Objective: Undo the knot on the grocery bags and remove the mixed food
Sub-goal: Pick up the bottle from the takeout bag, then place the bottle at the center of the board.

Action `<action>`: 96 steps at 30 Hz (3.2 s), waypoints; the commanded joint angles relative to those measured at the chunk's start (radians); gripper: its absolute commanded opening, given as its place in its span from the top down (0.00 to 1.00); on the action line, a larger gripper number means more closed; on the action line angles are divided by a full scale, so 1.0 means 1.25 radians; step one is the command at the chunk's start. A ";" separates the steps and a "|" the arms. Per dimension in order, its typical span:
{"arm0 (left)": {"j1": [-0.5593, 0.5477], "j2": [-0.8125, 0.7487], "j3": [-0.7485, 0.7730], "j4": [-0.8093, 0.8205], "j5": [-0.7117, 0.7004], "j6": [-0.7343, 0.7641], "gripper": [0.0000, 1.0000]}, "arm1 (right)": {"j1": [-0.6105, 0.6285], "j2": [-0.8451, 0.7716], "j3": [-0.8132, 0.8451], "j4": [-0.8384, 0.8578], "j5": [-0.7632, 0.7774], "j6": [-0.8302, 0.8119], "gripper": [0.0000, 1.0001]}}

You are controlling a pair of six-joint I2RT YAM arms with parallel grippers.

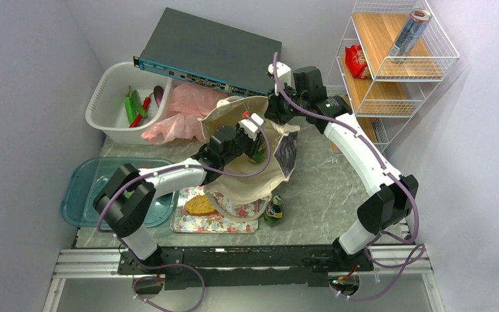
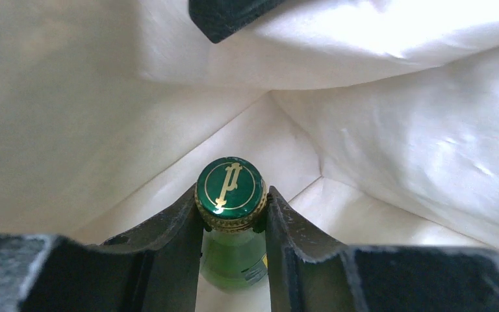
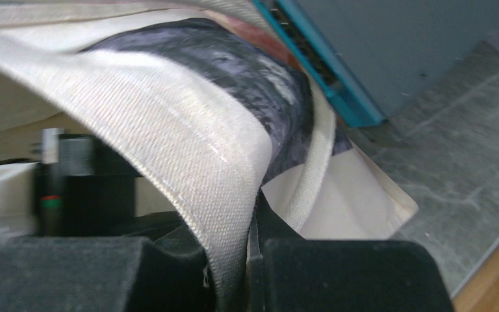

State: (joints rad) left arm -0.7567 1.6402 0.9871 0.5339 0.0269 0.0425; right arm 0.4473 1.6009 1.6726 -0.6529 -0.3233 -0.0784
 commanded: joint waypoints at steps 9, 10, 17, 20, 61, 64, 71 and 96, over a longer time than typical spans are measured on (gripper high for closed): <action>0.007 -0.217 0.082 0.046 0.113 0.009 1.00 | -0.104 0.019 0.021 -0.053 0.047 0.047 1.00; 0.007 -0.227 0.084 0.032 0.117 0.002 1.00 | -0.106 0.023 0.013 -0.059 0.038 0.048 1.00; 0.007 -0.310 0.085 -0.043 0.144 -0.009 1.00 | -0.120 0.050 -0.008 -0.085 0.025 0.030 1.00; 0.011 -0.347 0.081 -0.088 0.133 -0.005 1.00 | -0.127 0.070 0.028 -0.106 0.034 0.016 1.00; 0.250 -0.562 0.189 -0.381 0.008 -0.063 1.00 | -0.207 0.126 0.169 -0.282 0.091 -0.247 1.00; 0.256 -0.560 0.108 -0.325 0.007 -0.093 1.00 | -0.212 0.116 0.160 -0.294 0.102 -0.264 1.00; 0.258 -0.528 -0.049 -0.178 0.013 -0.126 1.00 | -0.221 0.096 0.143 -0.308 0.125 -0.277 1.00; 0.309 -0.347 -0.330 0.132 0.062 -0.088 0.94 | -0.226 0.099 0.192 -0.405 0.156 -0.271 1.00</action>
State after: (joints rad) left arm -0.3790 1.2678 0.5850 0.5114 0.0711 -0.0711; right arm 0.1772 1.7500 1.8732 -1.0760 -0.1825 -0.4164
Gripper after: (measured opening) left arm 0.352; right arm 0.114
